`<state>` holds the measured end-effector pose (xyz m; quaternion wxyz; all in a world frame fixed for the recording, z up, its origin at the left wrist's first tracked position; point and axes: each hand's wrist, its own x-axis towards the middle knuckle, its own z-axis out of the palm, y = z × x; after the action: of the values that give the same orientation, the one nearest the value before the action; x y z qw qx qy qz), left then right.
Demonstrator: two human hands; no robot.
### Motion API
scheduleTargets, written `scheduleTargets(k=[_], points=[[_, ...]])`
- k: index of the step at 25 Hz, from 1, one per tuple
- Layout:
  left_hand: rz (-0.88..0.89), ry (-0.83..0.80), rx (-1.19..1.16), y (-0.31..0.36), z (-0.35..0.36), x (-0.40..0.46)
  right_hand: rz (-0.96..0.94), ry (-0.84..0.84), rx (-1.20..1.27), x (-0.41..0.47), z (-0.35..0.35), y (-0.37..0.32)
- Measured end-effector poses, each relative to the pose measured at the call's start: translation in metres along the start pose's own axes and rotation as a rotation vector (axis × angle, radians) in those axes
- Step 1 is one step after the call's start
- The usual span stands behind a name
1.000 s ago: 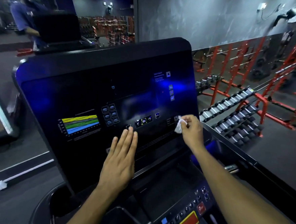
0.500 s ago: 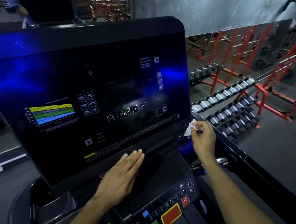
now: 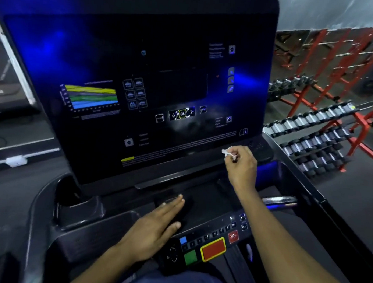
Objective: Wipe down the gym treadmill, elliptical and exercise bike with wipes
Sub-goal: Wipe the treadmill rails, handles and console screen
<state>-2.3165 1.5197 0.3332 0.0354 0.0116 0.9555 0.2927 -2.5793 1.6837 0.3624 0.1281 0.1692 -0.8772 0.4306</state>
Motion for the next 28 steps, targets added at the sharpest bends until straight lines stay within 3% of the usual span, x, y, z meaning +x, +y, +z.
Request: scheduleTargets(k=[6, 18, 24, 28], points=[[0.026, 0.09, 0.119, -0.008, 0.02, -0.03, -0.173, -0.176, -0.089, -0.044, 0.021, -0.058], [0.05, 0.101, 0.114, -0.028, 0.027, -0.095, -0.583, -0.472, 0.154, -0.164, 0.125, -0.211], [-0.105, 0.05, 0.326, -0.056, 0.031, -0.147, -0.783, -0.553, 0.089, -0.174, 0.136, -0.228], [-0.349, 0.113, 0.38, -0.06, 0.026, -0.16, -0.728, -0.56, 0.091, -0.163, 0.125, -0.207]])
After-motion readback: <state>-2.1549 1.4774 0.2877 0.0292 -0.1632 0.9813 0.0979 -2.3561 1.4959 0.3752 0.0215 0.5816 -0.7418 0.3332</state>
